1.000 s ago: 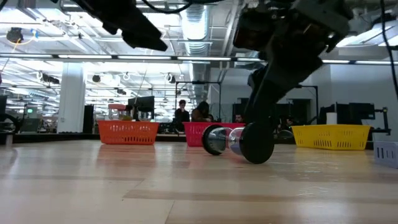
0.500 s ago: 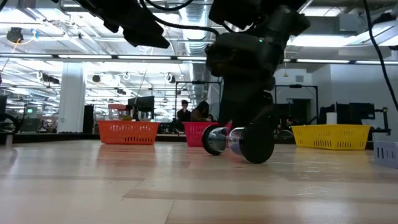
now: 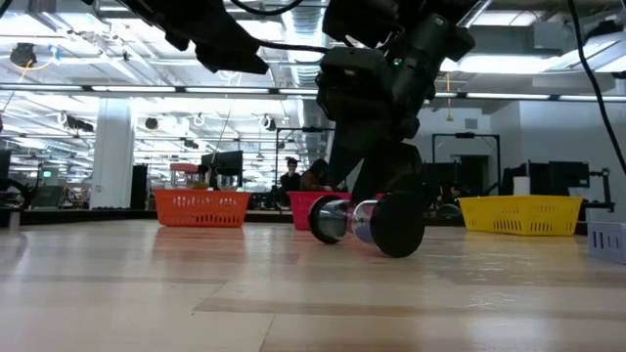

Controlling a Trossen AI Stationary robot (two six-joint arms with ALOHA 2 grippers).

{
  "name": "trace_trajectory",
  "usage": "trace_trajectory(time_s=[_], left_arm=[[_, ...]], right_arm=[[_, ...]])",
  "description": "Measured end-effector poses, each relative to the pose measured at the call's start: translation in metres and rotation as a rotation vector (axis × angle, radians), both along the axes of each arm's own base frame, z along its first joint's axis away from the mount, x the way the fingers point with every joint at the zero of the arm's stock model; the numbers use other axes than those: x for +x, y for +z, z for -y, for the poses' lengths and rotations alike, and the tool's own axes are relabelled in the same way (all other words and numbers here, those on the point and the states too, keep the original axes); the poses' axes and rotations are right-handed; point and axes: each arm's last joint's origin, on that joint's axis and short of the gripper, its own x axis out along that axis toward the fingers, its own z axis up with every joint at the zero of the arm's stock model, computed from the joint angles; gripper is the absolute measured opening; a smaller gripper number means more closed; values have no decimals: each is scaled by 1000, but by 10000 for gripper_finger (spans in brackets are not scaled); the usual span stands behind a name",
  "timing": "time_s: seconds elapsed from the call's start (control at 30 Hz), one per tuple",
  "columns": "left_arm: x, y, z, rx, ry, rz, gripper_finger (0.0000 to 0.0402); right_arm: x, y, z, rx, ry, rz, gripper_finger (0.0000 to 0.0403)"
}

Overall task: Pick & Place Office items
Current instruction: Put the blue hourglass into the orange bin

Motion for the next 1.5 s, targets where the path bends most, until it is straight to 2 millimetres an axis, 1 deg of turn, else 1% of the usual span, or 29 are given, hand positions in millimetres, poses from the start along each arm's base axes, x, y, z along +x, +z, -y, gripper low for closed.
trace_trajectory(time_s=[0.2,0.3,0.37,0.43,0.53,0.6,0.67,0.73,0.8,0.93,1.03,1.1,1.17,1.27,1.37,1.5], left_arm=[[0,0,0,1,-1,2,255],[0,0,0,24,-13,3,255],[0,1,0,28,-12,4,255],[0,1,0,28,-11,6,255],[0,1,0,29,-11,5,255],[0,1,0,30,-13,5,255],[1,1,-1,30,-10,7,255],[0,1,-1,30,-10,6,255],[1,1,-1,30,-10,6,255],[0,0,-1,30,-16,1,255],[0,0,0,29,-17,3,255],[0,1,0,29,-16,4,255],[0,0,0,30,-16,2,255],[0,0,0,30,-15,2,255],[0,0,-1,32,-11,0,255],[0,0,-1,31,-11,3,255]], right_arm=[[0,0,-5,7,2,5,260],[2,1,1,8,-16,19,260],[4,1,8,9,-36,31,260],[4,1,14,26,-86,26,260],[8,-11,16,62,-151,-3,260],[5,-13,15,99,-180,-36,260],[11,-15,14,158,-202,-34,260],[9,-17,13,165,-201,-97,260],[15,-11,11,156,-203,-99,260],[16,1,13,85,-209,-167,260],[19,16,15,-9,-102,-161,260],[18,28,15,-44,-47,-190,260],[18,39,11,-54,-24,-211,260],[10,51,-5,-76,35,-310,260],[-6,57,-27,-97,80,-430,260],[-26,57,-65,-114,144,-537,260]])
